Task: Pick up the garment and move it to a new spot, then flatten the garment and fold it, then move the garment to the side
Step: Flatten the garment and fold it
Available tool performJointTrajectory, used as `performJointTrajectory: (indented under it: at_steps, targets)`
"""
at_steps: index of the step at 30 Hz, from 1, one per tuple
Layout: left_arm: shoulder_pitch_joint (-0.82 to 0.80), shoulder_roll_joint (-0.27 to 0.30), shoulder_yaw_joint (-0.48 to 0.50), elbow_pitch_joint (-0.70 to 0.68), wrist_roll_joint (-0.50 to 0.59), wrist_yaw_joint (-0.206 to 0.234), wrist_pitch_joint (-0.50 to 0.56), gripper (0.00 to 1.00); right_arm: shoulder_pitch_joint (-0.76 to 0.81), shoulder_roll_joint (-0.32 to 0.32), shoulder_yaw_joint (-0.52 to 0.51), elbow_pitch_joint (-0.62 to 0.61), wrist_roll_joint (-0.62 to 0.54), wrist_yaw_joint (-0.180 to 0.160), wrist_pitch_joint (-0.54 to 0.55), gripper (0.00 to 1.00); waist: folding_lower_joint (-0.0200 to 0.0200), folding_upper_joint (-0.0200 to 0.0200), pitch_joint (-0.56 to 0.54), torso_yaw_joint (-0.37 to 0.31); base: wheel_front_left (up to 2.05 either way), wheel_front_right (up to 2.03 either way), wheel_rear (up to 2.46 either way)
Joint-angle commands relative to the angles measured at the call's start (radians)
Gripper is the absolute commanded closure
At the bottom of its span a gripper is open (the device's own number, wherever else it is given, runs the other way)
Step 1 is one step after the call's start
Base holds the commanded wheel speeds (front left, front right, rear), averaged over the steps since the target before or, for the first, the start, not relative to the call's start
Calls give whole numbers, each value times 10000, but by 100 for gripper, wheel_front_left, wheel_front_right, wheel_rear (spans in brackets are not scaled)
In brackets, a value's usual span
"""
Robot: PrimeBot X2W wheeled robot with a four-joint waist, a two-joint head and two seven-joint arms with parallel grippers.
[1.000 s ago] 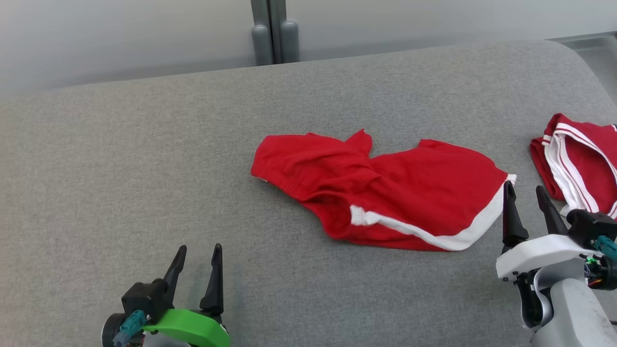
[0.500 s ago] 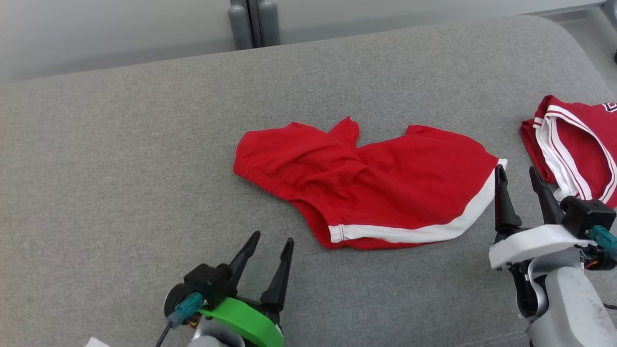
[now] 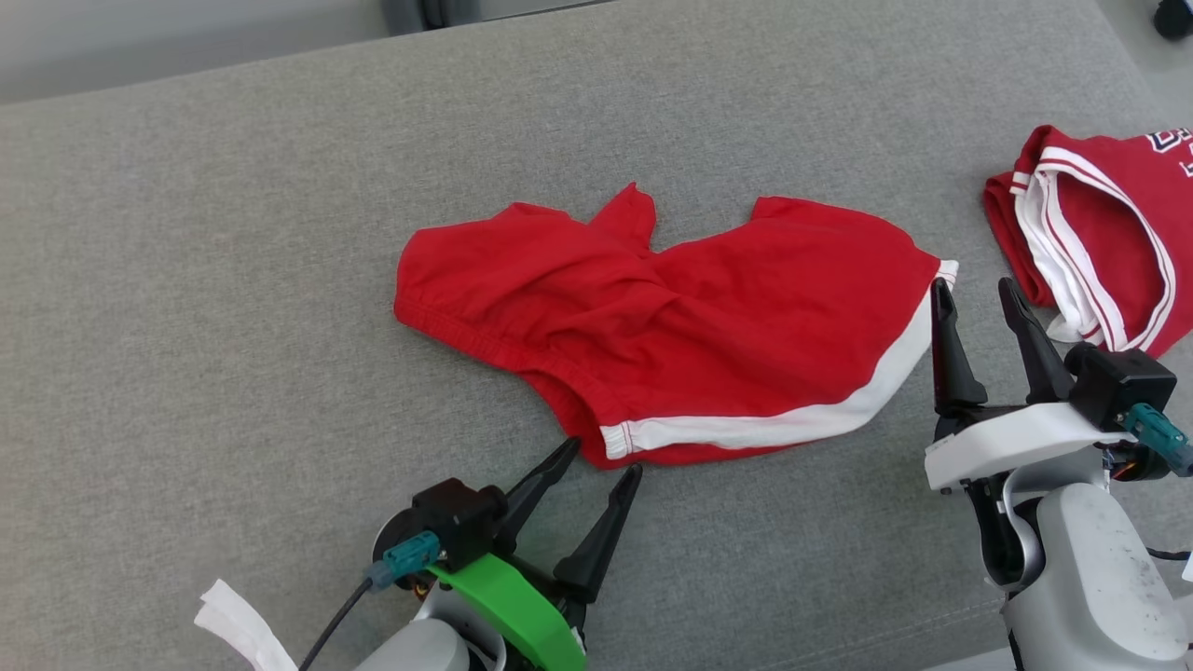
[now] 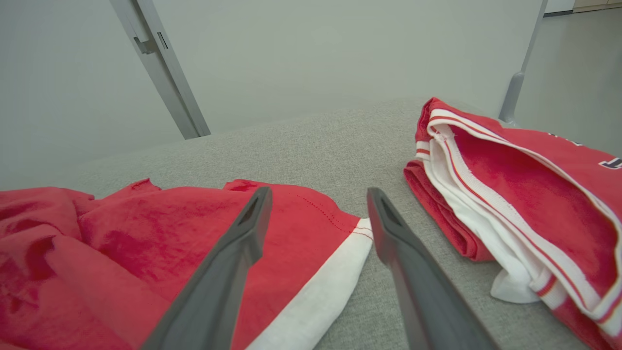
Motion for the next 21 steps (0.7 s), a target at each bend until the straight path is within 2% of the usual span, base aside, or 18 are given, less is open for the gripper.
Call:
performJointTrajectory:
  at_steps: [1,7,8,9,10,14,21]
  targets:
    - [-257,143,-147,-23,-134,-28,-1,0,-104,-32,42,-56,69,-16,-18,0,0,0,215,-241,0,0,0]
    - [-632,186,-294,172,-319,-28,-1,0,-106,-32,82,-136,92,-16,-18,0,0,0,331,-388,0,0,0]
    - [-682,173,-329,186,-328,-28,-1,17,-106,-32,76,-139,92,-16,-18,0,0,0,341,-394,0,0,0]
    - [-722,165,-356,195,-344,-28,1,51,-105,-34,69,-138,89,-16,-18,0,0,0,344,-395,0,0,0]
    - [-777,157,-376,194,-365,-28,-1,100,-95,-34,60,-129,82,-16,-18,0,0,0,340,-393,0,0,0]
    - [-833,138,-220,150,-442,-28,-1,100,-71,-34,41,-54,57,-16,-18,0,0,0,272,-348,0,0,0]
    - [-214,139,671,153,-320,-28,-1,100,82,-31,-116,207,-57,-16,-18,0,0,0,-258,98,0,0,0]
